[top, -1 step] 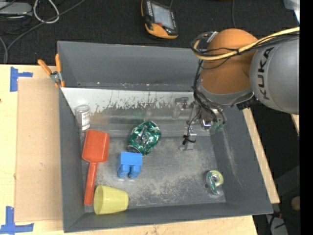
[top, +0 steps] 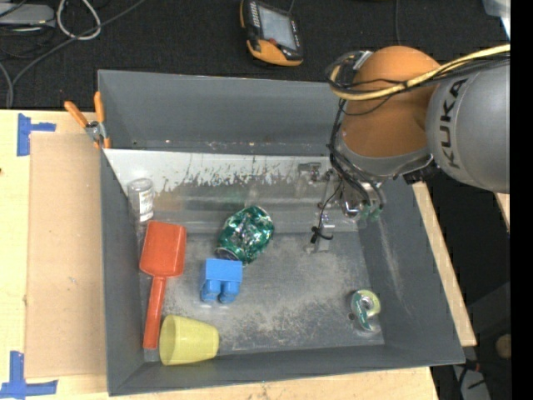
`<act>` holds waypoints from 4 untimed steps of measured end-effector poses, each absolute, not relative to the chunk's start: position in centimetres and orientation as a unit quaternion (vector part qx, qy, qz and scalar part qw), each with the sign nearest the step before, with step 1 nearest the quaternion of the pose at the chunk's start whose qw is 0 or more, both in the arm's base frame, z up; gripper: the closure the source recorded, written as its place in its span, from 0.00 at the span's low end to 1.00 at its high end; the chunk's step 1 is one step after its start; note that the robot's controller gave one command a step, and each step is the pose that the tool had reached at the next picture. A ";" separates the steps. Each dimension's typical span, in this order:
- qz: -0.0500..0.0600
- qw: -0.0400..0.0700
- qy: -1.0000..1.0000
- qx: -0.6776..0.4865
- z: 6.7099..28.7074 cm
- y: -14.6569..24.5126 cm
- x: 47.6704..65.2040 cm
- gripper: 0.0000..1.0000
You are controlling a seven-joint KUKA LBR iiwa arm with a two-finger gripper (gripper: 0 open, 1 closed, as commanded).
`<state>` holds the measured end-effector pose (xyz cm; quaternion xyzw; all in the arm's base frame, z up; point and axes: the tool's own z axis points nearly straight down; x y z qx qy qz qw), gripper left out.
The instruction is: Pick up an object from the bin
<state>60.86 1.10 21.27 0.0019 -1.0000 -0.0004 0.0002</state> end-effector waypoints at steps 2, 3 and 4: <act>0.001 -0.005 -0.987 0.160 13.5 9.4 61.3 0.00; -0.002 -0.007 -1.000 -0.009 9.9 8.6 62.1 0.00; 0.000 -0.010 -0.991 0.135 7.2 10.6 62.4 0.00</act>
Offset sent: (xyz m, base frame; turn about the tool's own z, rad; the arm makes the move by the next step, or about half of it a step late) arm 0.0040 0.0829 -0.0779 -0.3169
